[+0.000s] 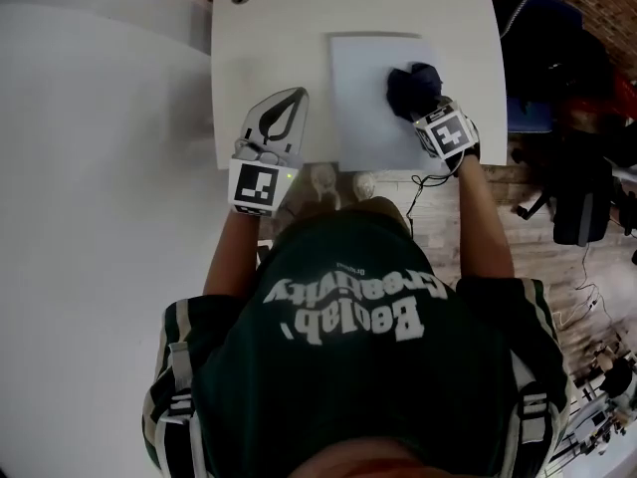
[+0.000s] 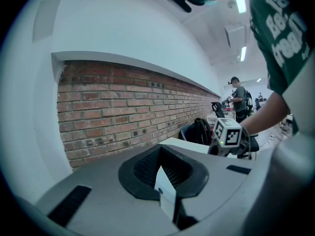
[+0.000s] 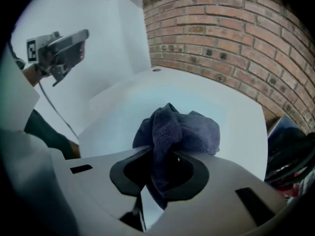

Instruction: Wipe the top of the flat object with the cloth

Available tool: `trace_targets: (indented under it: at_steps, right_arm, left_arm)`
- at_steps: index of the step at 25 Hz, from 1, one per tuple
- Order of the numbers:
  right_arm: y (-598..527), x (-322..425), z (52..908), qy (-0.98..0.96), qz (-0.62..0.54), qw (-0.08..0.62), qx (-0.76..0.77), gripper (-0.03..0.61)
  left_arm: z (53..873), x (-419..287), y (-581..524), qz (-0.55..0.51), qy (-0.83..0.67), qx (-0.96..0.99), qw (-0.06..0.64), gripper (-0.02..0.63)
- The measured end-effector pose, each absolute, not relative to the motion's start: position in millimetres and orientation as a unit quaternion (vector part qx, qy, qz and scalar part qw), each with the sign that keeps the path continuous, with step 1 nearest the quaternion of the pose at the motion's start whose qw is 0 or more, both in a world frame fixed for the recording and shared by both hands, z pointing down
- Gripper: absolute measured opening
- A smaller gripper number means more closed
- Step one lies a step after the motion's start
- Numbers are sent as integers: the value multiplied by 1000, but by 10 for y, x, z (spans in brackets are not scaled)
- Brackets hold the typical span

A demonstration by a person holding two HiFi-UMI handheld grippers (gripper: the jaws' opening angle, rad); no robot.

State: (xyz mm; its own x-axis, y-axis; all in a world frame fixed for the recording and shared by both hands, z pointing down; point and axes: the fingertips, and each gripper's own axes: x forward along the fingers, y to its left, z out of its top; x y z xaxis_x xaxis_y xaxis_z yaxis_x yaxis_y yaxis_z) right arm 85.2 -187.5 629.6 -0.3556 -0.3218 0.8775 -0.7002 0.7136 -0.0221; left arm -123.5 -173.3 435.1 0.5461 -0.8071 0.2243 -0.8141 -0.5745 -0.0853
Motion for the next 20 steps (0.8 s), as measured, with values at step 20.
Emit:
trace_targets:
  at_steps: [20]
  right_arm:
    - [-3155,-189,6332,-814,121,485,295,49]
  left_arm:
    - [4495,-1600,-1626,109,-484,868,35,-6]
